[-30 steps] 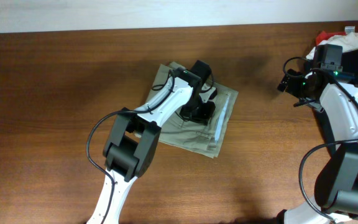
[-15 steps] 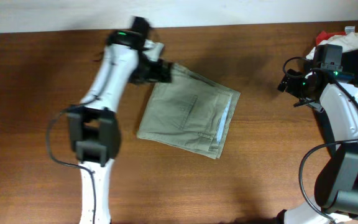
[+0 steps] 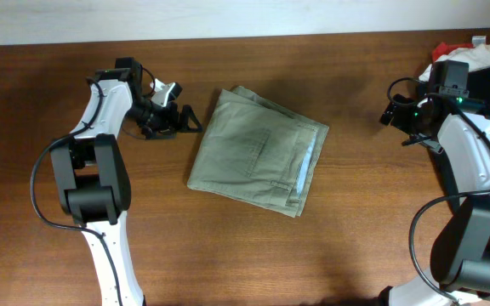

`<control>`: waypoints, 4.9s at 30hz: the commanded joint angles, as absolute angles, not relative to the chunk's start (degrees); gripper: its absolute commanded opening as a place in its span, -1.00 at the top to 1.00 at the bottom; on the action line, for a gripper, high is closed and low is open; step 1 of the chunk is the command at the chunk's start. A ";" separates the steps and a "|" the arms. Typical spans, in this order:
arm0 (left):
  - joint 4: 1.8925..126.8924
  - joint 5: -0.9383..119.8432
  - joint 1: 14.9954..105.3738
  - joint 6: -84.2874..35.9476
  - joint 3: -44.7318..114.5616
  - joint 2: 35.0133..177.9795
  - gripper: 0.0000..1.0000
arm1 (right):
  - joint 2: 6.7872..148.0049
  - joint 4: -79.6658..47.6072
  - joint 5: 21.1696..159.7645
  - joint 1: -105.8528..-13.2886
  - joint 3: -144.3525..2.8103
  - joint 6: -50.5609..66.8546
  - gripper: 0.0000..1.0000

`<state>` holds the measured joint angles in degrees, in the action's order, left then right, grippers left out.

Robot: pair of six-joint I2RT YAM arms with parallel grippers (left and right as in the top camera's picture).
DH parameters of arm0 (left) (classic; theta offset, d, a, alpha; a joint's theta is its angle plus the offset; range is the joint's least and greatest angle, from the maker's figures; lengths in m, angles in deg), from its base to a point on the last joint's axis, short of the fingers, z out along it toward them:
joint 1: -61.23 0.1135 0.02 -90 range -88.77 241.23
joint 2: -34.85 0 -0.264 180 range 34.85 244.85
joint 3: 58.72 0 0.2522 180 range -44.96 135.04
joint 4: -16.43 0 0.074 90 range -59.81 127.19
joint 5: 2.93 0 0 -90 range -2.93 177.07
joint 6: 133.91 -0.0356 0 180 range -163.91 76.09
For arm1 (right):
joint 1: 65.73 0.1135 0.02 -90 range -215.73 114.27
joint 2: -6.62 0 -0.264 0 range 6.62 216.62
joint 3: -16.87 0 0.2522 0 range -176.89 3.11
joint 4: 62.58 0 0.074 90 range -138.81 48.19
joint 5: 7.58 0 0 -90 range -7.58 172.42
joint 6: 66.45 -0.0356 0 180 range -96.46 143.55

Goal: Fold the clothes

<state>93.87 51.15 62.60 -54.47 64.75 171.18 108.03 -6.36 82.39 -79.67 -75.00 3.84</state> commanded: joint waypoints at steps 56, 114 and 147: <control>61.56 64.04 89.92 3.16 64.38 185.19 0.54 | 107.26 -6.31 81.71 -79.65 -75.61 3.36 -0.97; 98.85 76.41 90.97 -14.24 64.38 135.23 -0.98 | 54.48 25.55 96.05 -81.55 -75.96 4.23 -0.97; 98.85 76.41 90.97 -14.24 64.38 135.23 -0.98 | 6.81 -45.28 94.08 -74.31 -7.33 1.79 -0.97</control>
<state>98.98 76.19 90.66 -13.32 64.31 135.58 7.42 -44.13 95.26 -74.68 -9.54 2.29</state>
